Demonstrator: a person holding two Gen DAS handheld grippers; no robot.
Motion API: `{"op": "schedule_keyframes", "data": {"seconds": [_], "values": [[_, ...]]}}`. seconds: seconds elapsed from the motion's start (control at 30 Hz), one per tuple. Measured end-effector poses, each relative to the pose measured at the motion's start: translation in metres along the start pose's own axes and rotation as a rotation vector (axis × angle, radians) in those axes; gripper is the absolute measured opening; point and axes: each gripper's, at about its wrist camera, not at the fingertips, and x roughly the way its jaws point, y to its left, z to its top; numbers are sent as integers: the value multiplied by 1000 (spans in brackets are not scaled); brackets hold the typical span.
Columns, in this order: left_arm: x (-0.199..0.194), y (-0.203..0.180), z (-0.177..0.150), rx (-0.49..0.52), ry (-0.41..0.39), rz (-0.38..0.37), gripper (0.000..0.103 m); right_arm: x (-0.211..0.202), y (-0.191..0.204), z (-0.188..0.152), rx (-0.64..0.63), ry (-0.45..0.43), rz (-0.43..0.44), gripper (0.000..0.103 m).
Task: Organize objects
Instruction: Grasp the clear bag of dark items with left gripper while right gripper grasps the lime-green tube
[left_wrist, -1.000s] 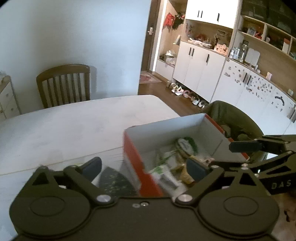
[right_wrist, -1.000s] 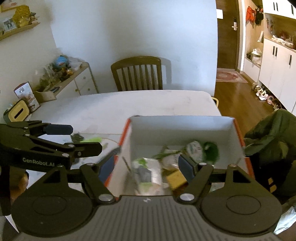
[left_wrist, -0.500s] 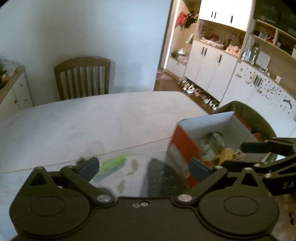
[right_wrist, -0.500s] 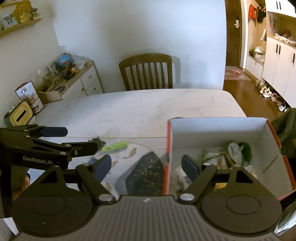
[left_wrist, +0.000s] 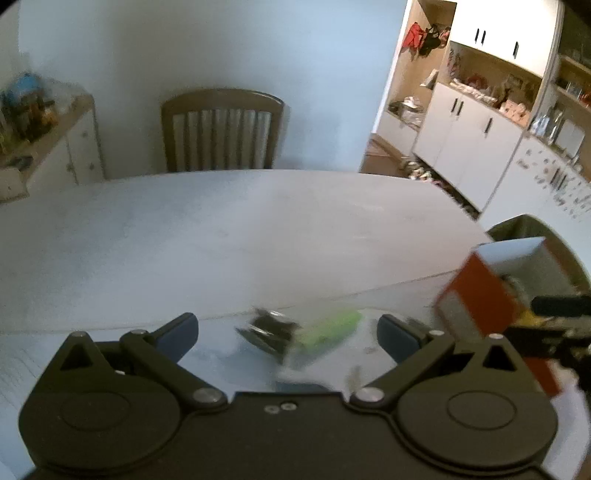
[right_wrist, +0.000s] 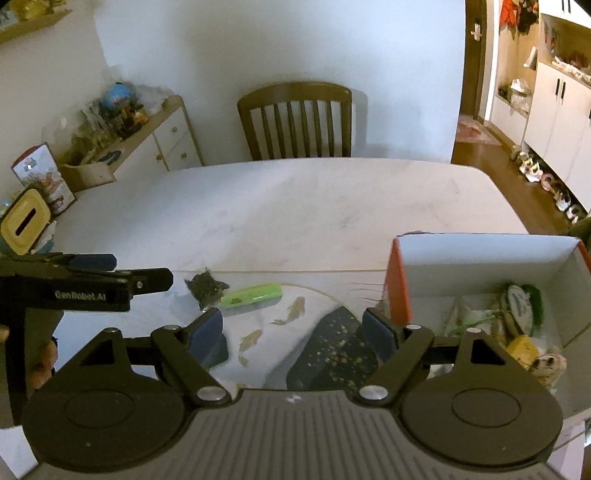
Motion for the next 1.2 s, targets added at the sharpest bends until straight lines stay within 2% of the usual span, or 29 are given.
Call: {"op": "schedule_keyframes", "data": {"seconds": [0.07,0.27,0.57,0.67,0.87,1.2], "values": [[9,3,-3,-2,-1,31,103,12,5,6,-1,12,-11,83],[39,18,-10,-46,48,35,103,56,17,16,-24,66,-62,83],[71,26,-16,-24,71,42,101,130,13,21,108,190,-88,83],[77,25,-19,-9,76,39,93,149,10,21,150,219,-101,83],[85,26,-23,41,71,-2,93,170,7,27,205,251,-112,83],[93,24,-31,47,86,-29,82,188,15,27,262,283,-137,82]]}}
